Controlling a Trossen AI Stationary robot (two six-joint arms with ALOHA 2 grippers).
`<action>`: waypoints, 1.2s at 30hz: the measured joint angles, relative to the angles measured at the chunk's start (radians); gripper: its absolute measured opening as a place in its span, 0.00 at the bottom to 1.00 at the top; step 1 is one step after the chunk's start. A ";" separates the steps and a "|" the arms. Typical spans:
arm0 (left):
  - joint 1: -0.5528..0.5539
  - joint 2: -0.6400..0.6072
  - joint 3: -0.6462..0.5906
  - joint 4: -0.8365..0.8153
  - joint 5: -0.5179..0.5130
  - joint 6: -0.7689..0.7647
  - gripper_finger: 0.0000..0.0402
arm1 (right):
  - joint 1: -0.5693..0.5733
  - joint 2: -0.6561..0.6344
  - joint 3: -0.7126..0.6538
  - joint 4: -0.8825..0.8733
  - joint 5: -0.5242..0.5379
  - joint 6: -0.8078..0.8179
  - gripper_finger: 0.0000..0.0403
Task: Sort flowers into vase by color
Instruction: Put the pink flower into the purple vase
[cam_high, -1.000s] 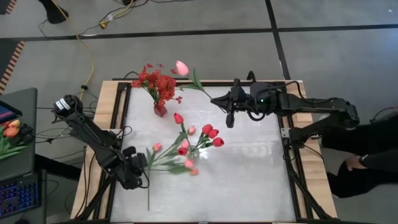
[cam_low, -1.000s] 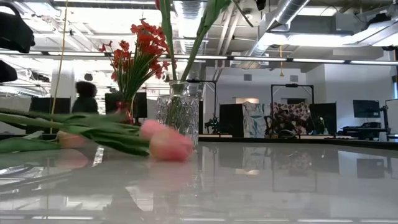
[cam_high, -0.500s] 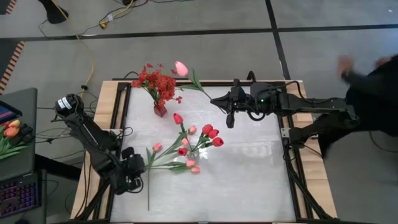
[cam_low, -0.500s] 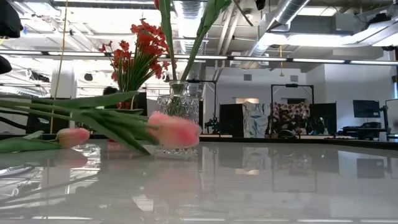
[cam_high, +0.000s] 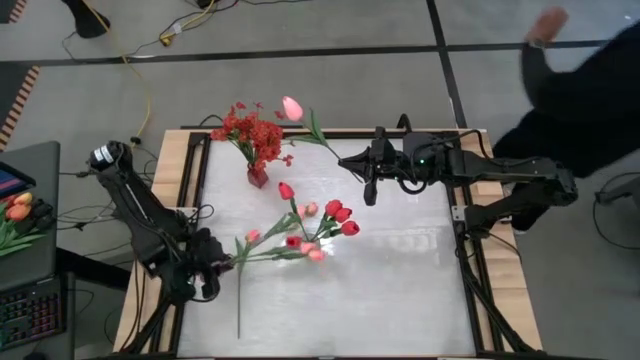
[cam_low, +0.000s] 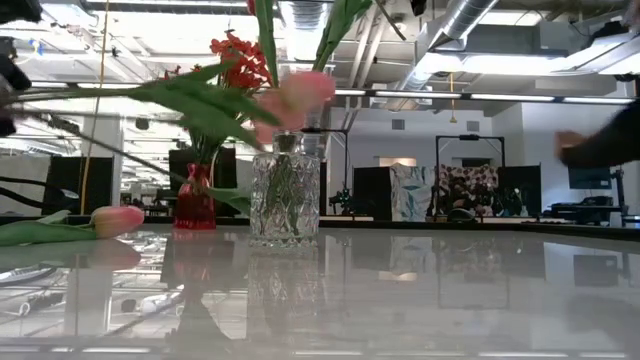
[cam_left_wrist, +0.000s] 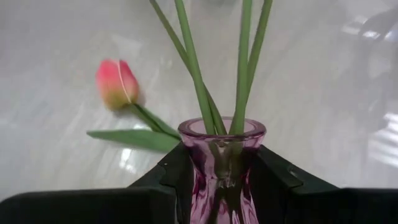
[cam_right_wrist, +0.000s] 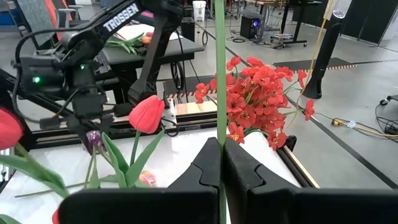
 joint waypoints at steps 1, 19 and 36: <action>-0.007 -0.020 0.000 -0.008 -0.015 -0.004 0.25 | 0.000 0.000 0.000 0.000 0.000 0.000 0.07; -0.041 -0.277 0.000 -0.102 -0.130 0.103 0.25 | -0.009 0.000 0.000 0.014 0.000 0.000 0.07; -0.062 -0.527 0.003 -0.104 0.030 0.318 0.26 | -0.023 0.000 0.000 0.023 0.000 0.010 0.07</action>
